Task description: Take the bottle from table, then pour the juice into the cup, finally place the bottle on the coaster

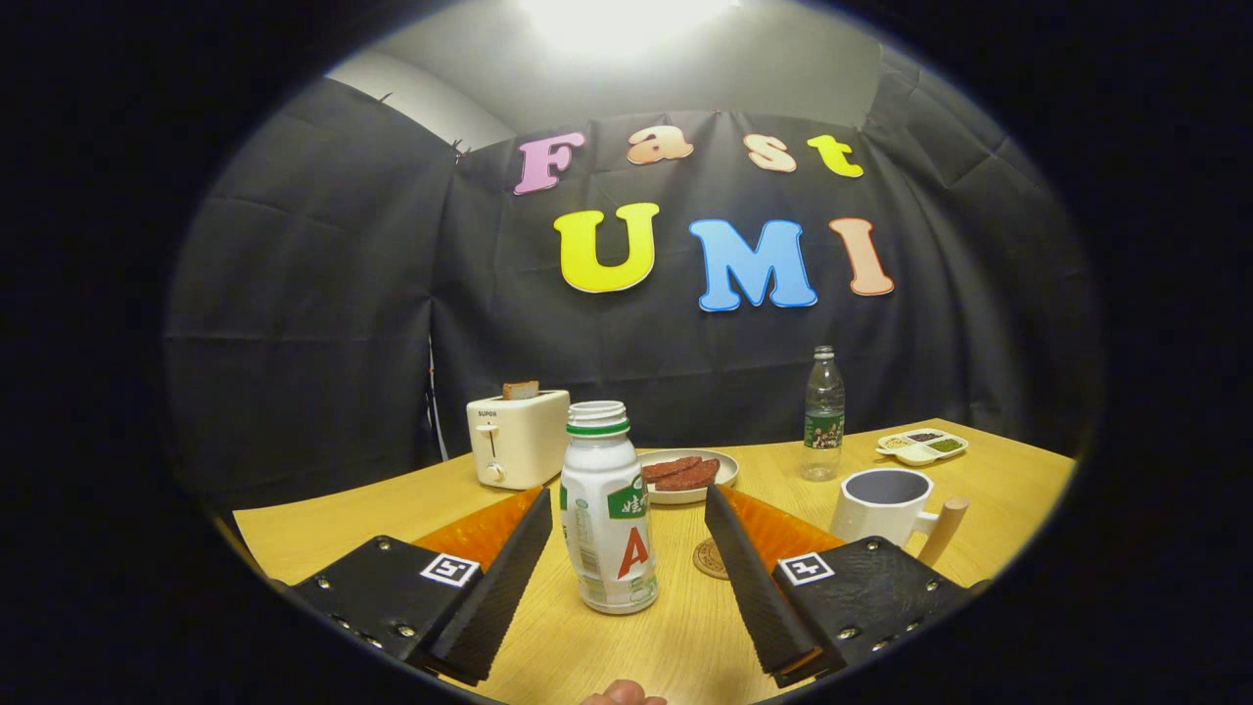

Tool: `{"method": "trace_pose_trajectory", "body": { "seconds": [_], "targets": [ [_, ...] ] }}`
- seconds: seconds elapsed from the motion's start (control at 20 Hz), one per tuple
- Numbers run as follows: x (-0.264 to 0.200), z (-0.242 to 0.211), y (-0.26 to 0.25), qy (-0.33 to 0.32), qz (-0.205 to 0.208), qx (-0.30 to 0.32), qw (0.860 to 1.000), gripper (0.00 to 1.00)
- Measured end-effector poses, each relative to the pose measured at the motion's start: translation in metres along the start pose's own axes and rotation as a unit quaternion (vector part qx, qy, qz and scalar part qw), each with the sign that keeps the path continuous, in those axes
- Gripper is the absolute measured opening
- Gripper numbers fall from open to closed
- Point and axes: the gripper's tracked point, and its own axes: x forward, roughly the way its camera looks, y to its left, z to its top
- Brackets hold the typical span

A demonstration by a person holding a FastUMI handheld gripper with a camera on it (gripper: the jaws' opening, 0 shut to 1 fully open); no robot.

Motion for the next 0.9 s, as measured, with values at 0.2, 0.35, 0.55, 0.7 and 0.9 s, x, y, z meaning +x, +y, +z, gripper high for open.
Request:
{"method": "trace_pose_trajectory", "body": {
  "seconds": [0.2, 0.35, 0.55, 0.7, 0.9],
  "targets": [
    [0.026, -0.009, 0.010, 0.011, 0.026, 0.003, 1.000, 0.95],
    [0.041, -0.018, 0.011, 0.022, 0.021, -0.012, 0.999, 0.96],
    [0.057, -0.023, 0.007, 0.021, -0.001, -0.020, 1.000, 0.96],
    [0.059, -0.026, 0.010, 0.017, -0.005, -0.015, 1.000, 0.71],
    [0.055, -0.022, -0.003, 0.024, -0.040, 0.019, 0.999, 0.66]
  ]
}}
